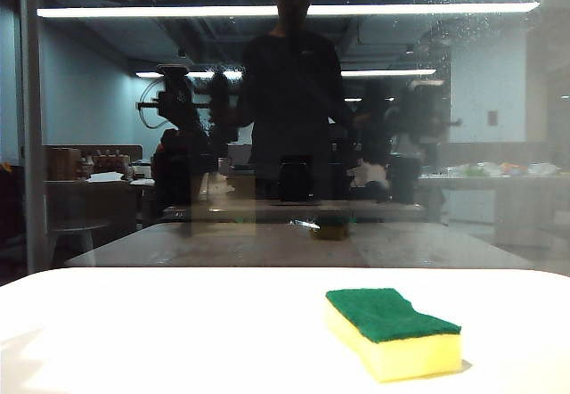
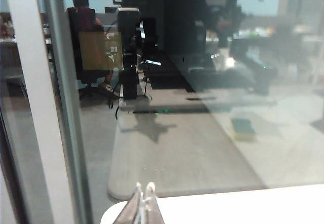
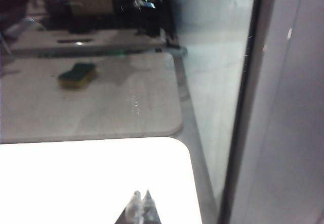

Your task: Reach upward to find where there is water on the glass, pick up the sponge from the table, dry the water, and finally place the sponge back on the table.

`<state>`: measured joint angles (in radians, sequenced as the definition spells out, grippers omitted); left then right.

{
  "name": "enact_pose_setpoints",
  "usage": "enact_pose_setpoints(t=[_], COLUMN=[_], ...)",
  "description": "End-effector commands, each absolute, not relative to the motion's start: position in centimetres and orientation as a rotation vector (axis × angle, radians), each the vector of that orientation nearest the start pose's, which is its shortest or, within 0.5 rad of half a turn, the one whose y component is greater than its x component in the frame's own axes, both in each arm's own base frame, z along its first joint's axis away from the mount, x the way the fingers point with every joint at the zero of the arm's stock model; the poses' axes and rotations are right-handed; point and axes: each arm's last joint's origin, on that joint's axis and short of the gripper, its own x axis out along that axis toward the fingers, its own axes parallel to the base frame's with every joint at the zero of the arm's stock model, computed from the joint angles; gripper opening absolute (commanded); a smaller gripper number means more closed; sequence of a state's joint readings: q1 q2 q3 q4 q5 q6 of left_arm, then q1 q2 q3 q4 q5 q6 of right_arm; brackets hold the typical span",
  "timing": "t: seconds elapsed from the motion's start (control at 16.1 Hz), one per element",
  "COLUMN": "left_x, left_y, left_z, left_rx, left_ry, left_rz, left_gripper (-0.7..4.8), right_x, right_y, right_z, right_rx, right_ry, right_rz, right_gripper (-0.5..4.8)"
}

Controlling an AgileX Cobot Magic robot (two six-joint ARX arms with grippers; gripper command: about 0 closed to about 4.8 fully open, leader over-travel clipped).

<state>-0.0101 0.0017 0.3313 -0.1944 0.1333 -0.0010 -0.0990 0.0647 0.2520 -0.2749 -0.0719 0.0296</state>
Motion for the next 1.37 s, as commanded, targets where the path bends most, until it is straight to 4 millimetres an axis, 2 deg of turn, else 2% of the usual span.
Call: enact_pose_setpoints(t=[0.06,0.37,0.62,0.87,1.37], left_x=[7.3,8.6,8.9,9.1,9.1], left_y=[-0.4,-0.4,-0.3,-0.3,-0.2], left_z=[24.0,21.0,20.0,19.6,18.2], left_rx=[-0.054,-0.058,-0.057,-0.057,-0.061], left_ry=[-0.161,-0.131,-0.103,-0.092,0.041], left_rz=[-0.121,-0.105,-0.086,-0.075,-0.051], left_gripper=[-0.06,-0.06,-0.06,-0.05,-0.05], right_x=[8.4,9.3,9.6,9.6,9.6], right_y=[-0.5,-0.5,-0.5,-0.5,-0.6], right_z=[19.9,16.9,15.4,15.0,14.9], right_rx=[0.038,0.044,0.049,0.049,0.051], right_ry=[0.042,0.092,0.138,0.147,0.158], right_rz=[0.02,0.04,0.039,0.035,0.032], right_gripper=[-0.06,-0.06,-0.06,-0.06,-0.06])
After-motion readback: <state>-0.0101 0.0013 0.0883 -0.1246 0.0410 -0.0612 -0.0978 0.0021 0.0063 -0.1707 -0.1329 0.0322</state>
